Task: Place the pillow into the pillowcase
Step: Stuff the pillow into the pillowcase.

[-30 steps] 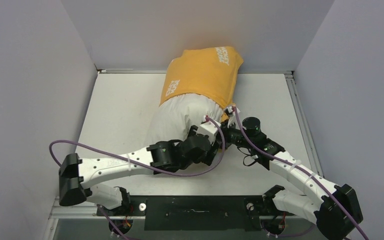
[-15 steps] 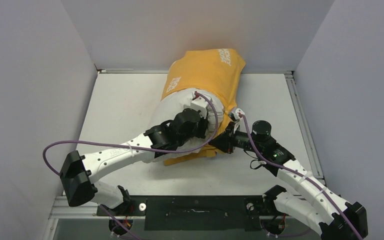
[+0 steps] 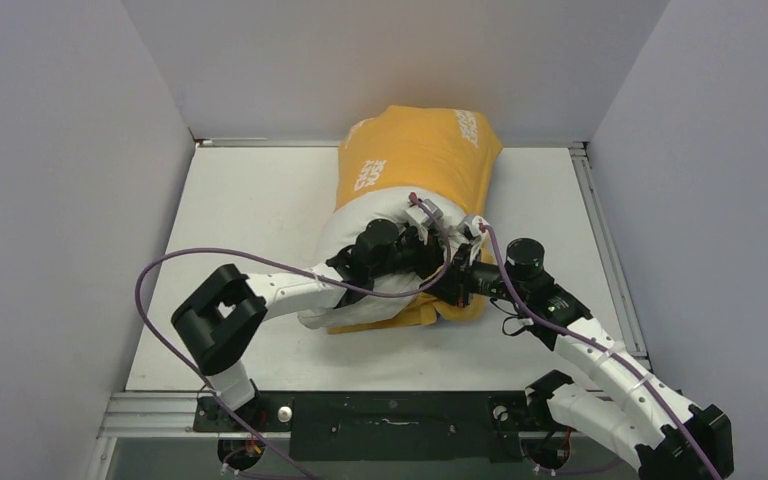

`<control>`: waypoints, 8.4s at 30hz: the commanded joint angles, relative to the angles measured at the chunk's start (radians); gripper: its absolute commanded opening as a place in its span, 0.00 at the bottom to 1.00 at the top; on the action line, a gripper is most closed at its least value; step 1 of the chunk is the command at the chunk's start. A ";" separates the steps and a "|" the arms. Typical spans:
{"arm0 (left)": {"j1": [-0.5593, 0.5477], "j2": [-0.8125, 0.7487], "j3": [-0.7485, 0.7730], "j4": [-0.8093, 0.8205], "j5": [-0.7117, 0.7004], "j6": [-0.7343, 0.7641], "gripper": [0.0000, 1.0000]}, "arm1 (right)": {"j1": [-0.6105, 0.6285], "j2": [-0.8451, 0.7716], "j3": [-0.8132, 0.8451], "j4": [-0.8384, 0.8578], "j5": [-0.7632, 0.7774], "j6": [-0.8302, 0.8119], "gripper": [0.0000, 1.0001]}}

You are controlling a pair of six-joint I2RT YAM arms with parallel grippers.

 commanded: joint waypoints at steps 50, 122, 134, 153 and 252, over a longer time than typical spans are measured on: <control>-0.002 -0.253 0.206 -0.680 -0.060 0.099 0.52 | -0.016 -0.095 0.066 0.145 0.120 0.006 0.05; -0.068 -0.470 -0.049 -0.079 -0.207 0.000 0.00 | -0.024 -0.173 0.080 0.058 -0.010 0.042 0.05; -0.088 -0.097 0.111 0.272 -0.508 -0.052 0.00 | -0.025 -0.151 0.186 0.104 -0.423 0.076 0.05; -0.119 0.068 0.101 0.004 -0.347 -0.017 0.22 | -0.026 -0.186 0.273 -0.299 -0.034 -0.148 0.12; -0.052 -0.374 -0.351 0.154 -0.072 -1.223 0.52 | 0.025 -0.338 -0.131 0.450 0.040 0.294 0.06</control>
